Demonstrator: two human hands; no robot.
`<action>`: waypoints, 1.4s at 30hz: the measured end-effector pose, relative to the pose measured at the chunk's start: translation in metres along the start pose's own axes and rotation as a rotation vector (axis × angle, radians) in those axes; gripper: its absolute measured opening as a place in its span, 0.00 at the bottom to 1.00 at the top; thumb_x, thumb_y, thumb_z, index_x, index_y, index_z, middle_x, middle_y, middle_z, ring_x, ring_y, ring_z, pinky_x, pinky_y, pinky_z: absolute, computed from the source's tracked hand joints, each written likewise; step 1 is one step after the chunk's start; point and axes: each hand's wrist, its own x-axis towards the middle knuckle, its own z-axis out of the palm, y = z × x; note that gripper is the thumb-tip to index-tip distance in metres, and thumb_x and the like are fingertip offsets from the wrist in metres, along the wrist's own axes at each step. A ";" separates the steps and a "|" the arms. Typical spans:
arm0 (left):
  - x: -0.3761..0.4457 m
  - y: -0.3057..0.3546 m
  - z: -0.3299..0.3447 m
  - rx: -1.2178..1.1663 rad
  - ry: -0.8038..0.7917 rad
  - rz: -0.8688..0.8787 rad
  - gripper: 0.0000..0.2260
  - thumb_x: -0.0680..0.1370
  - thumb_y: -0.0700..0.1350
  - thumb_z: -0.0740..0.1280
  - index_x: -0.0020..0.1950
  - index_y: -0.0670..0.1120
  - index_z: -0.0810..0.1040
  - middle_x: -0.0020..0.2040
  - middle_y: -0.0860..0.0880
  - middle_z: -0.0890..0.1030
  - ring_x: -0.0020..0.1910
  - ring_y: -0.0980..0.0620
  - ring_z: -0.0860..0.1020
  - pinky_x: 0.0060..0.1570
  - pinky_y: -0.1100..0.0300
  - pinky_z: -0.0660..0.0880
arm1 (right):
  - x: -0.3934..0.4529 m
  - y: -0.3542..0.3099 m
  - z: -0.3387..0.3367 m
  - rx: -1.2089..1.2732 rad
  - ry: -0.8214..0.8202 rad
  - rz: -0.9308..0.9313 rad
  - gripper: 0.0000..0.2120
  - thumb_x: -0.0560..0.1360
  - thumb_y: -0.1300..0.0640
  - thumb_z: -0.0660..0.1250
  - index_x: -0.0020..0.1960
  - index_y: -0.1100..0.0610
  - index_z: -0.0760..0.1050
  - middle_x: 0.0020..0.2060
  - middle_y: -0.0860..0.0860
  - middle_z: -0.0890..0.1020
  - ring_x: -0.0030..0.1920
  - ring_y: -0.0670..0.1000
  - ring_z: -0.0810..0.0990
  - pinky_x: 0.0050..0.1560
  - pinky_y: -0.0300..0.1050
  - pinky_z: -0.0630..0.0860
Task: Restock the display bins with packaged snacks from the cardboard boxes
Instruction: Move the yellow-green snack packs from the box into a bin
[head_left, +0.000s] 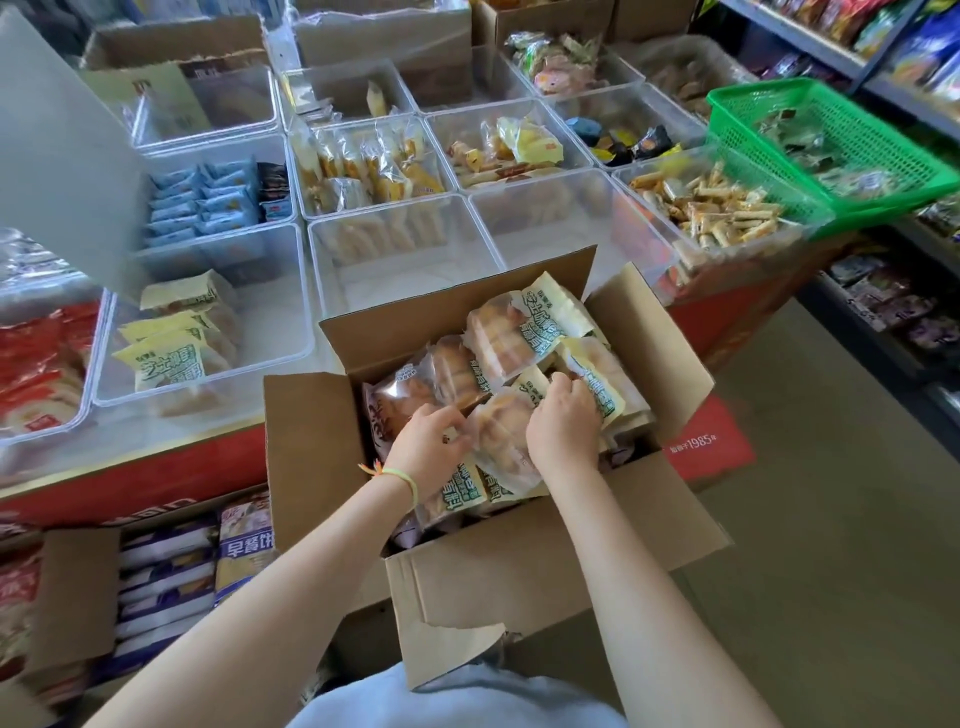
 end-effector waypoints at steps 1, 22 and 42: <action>0.000 -0.002 0.000 -0.024 0.006 0.004 0.02 0.79 0.46 0.67 0.49 0.48 0.79 0.50 0.50 0.72 0.50 0.48 0.76 0.56 0.55 0.73 | 0.002 -0.001 0.000 0.011 0.010 0.000 0.08 0.78 0.68 0.56 0.53 0.63 0.73 0.52 0.58 0.77 0.54 0.59 0.75 0.52 0.49 0.70; -0.037 0.019 -0.135 -0.910 -0.196 0.229 0.29 0.68 0.39 0.78 0.65 0.51 0.73 0.59 0.45 0.82 0.56 0.45 0.82 0.51 0.51 0.81 | -0.025 -0.103 -0.118 0.735 -0.288 -0.442 0.03 0.79 0.59 0.68 0.49 0.53 0.80 0.42 0.48 0.84 0.47 0.48 0.82 0.51 0.43 0.78; -0.033 -0.215 -0.296 -1.197 0.358 -0.034 0.09 0.77 0.47 0.71 0.45 0.41 0.79 0.43 0.41 0.83 0.41 0.48 0.82 0.46 0.52 0.78 | -0.042 -0.353 0.020 0.608 -0.459 -0.136 0.12 0.73 0.45 0.75 0.51 0.50 0.79 0.42 0.47 0.83 0.38 0.46 0.80 0.37 0.40 0.73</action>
